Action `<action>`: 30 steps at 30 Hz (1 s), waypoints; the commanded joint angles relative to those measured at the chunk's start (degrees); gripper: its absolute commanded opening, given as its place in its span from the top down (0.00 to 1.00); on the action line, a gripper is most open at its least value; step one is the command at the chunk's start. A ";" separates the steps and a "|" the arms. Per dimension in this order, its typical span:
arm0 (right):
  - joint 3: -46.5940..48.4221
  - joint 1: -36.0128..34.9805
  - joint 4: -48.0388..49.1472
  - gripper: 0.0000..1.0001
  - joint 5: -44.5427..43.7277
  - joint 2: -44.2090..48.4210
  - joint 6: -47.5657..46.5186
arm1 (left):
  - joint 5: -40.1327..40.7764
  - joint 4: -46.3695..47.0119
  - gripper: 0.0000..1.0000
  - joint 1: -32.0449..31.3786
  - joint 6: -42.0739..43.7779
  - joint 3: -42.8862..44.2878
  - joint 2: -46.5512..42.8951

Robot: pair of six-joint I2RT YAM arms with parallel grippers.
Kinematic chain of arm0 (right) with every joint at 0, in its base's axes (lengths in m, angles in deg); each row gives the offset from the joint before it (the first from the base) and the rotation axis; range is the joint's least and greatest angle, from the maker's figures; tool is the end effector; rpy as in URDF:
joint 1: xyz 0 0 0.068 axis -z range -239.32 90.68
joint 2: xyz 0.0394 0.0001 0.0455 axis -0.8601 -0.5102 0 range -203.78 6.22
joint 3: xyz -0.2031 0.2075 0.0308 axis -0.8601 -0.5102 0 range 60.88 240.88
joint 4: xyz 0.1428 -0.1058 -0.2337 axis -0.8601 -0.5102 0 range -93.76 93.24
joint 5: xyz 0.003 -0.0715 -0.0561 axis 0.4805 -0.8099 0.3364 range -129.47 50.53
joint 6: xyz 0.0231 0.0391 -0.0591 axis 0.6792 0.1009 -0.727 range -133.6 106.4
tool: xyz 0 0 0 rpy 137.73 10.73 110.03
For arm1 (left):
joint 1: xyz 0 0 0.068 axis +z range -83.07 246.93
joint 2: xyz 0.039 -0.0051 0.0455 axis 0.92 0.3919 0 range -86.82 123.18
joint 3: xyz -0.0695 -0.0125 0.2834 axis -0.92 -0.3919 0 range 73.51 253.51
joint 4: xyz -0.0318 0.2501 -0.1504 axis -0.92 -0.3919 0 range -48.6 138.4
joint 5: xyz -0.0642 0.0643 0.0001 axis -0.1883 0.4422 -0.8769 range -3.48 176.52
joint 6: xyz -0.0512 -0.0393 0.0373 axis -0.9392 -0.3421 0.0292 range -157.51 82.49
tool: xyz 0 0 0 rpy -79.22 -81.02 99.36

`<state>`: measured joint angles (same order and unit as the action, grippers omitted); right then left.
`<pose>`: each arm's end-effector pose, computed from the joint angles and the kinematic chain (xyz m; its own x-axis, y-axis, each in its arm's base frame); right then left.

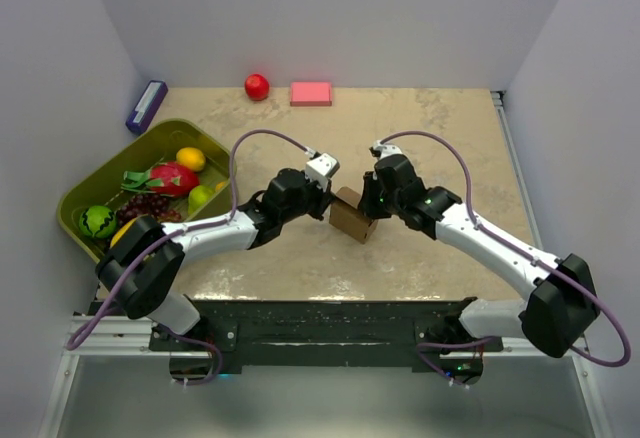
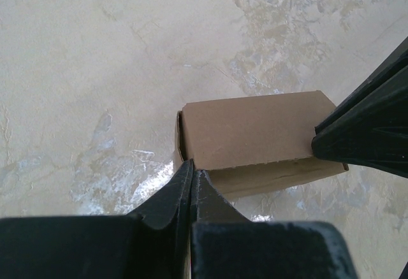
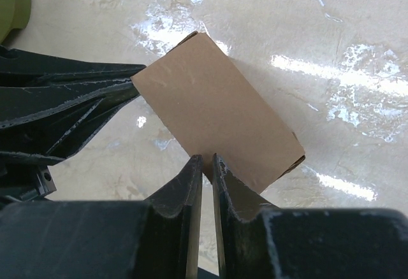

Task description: Fold the paper box

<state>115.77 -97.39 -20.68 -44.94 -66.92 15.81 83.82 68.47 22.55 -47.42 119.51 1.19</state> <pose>0.2576 0.1943 0.2632 -0.7345 0.0456 -0.6771 -0.2266 0.9240 0.3081 0.2725 -0.2709 0.2040 -0.3887 0.1397 -0.9107 0.6728 0.7183 -0.1770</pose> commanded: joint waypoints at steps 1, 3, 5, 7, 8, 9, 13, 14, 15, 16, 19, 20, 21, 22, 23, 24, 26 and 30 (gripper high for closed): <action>-0.93 0.27 0.02 0.85 -1.55 -0.86 1.79 | -0.90 -4.69 1.00 -0.62 -1.86 -1.70 -0.82; -1.02 0.27 -0.16 0.85 -1.82 -0.95 1.97 | -0.90 -4.87 0.97 -0.53 -2.22 -1.70 -1.87; -1.19 0.27 0.02 0.85 -1.91 -1.12 2.32 | -0.90 -5.05 0.87 -0.62 -2.30 -1.70 -2.66; -1.37 0.36 0.10 0.85 -2.00 -1.12 2.67 | -1.08 -5.31 0.82 -0.53 -2.30 -1.44 -3.72; -1.54 0.36 0.19 0.85 -2.00 -1.30 2.76 | -1.17 -5.48 0.77 -0.53 -2.30 -1.52 -4.07; -1.72 0.27 0.37 0.85 -2.00 -1.39 2.85 | -1.34 -5.92 0.75 -0.62 -2.22 -1.26 -4.68; -2.42 0.36 0.98 0.85 -1.73 -1.83 3.37 | -2.31 -6.98 0.65 -0.53 -2.22 -1.17 -5.92; -2.68 0.36 1.07 0.85 -1.73 -1.91 3.37 | -2.92 -7.24 0.62 -0.53 -2.30 -1.17 -6.18; -2.86 0.36 1.24 0.85 -1.82 -1.91 3.46 | -3.10 -7.94 0.60 -0.62 -2.30 -1.00 -6.62; -2.95 0.36 1.25 0.85 -1.99 -2.00 3.46 | -3.54 -8.29 0.59 -0.62 -2.30 -1.00 -6.88; -3.39 0.36 1.33 0.85 -2.08 -2.35 3.46 | -4.94 -9.53 0.52 -0.45 -2.83 -1.26 -7.85; -3.56 0.36 1.42 0.85 -2.17 -2.44 3.46 | -6.34 -9.79 0.47 -0.44 -3.18 -1.35 -8.02; -3.57 0.36 1.42 0.85 -2.08 -2.53 3.46 | -7.05 -10.49 0.45 -0.44 -3.44 -1.09 -8.29; -3.57 0.36 1.42 0.85 -2.00 -2.53 3.55 | -7.58 -11.02 0.43 -0.53 -3.71 -0.91 -8.46; -3.65 0.36 1.42 0.85 -2.00 -2.53 3.55 | -8.63 -11.63 0.41 -0.36 -4.49 -0.65 -8.64; -3.74 0.36 1.60 0.85 -1.91 -2.62 3.55 | -9.07 -11.73 0.41 -0.01 -4.85 -0.39 -8.99; -3.92 0.36 1.69 0.85 -1.91 -2.62 3.55 | -10.56 -10.86 0.40 0.61 -6.42 -0.03 -9.78; -4.27 0.36 1.69 0.85 -2.00 -2.88 3.46 | -13.20 -6.81 0.47 4.90 -9.68 1.11 -9.17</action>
<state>113.17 -97.19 -18.12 -45.81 -68.56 19.02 74.68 57.04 23.51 -52.73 118.61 -6.85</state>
